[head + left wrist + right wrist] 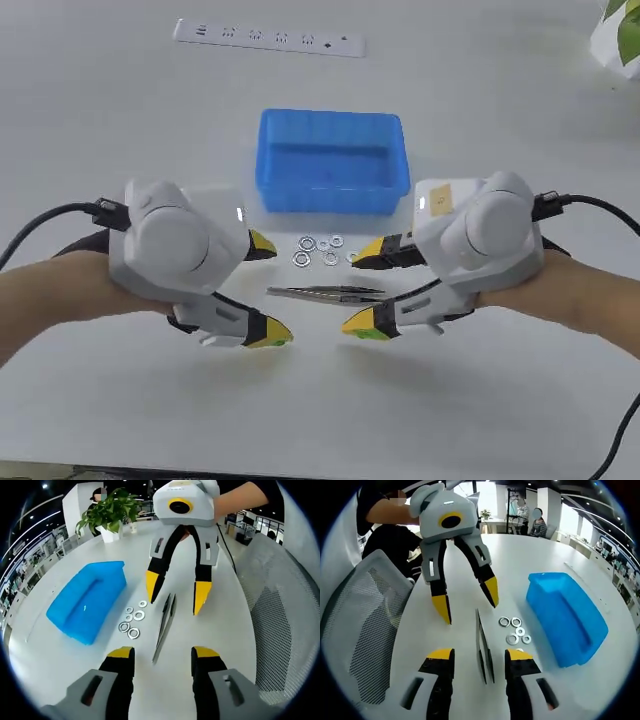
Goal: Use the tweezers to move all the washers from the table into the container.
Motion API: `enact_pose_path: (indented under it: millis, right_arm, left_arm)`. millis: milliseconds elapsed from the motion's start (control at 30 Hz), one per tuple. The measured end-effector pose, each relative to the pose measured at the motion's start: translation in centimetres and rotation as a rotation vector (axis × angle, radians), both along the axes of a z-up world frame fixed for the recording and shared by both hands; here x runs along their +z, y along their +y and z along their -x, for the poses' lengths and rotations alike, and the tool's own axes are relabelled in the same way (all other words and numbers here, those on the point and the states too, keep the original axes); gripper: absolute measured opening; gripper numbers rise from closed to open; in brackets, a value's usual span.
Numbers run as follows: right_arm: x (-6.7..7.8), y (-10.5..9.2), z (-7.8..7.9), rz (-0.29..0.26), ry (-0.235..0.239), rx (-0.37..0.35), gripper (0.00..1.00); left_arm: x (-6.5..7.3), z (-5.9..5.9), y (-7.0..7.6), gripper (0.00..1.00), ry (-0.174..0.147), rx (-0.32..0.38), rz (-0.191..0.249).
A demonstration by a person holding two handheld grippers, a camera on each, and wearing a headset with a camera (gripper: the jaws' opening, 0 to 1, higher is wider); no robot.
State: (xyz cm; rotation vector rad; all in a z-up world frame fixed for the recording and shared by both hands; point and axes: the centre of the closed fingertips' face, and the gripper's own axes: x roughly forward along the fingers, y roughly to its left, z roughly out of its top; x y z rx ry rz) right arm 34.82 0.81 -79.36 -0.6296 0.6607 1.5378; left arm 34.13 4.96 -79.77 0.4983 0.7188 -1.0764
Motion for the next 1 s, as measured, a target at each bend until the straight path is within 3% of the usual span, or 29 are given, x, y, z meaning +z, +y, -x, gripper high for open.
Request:
enact_pose_path:
  millis: [267, 367, 400, 467, 700, 767, 833, 900, 1000]
  right_arm:
    - [-0.3, 0.1, -0.2, 0.012, -0.001, 0.001, 0.30]
    - [-0.4, 0.1, -0.3, 0.016, 0.008, -0.001, 0.29]
    - [-0.5, 0.1, -0.4, 0.021, 0.011, -0.003, 0.28]
    - [-0.6, 0.0, -0.5, 0.032, 0.002, 0.001, 0.26]
    - [-1.4, -0.2, -0.4, 0.081, -0.009, 0.025, 0.20]
    - [-1.5, -0.3, -0.3, 0.086, -0.026, 0.037, 0.17]
    - [-1.4, -0.2, -0.7, 0.079, -0.074, 0.048, 0.14]
    - [-1.3, -0.1, -0.5, 0.080, -0.065, 0.051, 0.12]
    - [-1.3, -0.1, -0.2, 0.081, -0.090, 0.086, 0.10]
  left_arm:
    - [-0.2, 0.1, -0.9, 0.38, 0.018, -0.024, 0.015]
    - [-0.8, 0.1, -0.8, 0.31, 0.042, -0.033, -0.016]
    - [-0.6, 0.0, -0.9, 0.30, 0.029, -0.039, -0.007]
    - [-0.6, 0.2, -0.8, 0.28, 0.041, -0.039, -0.018]
    - [-0.5, 0.3, -0.8, 0.15, 0.023, -0.106, -0.072]
    - [-0.5, 0.4, -0.9, 0.11, 0.027, -0.116, -0.077]
    - [-0.5, 0.2, -1.0, 0.08, -0.004, -0.164, -0.108]
    - [-0.6, 0.0, -1.0, 0.06, 0.001, -0.150, -0.115]
    - [-0.7, -0.1, -0.9, 0.06, 0.018, -0.147, -0.118]
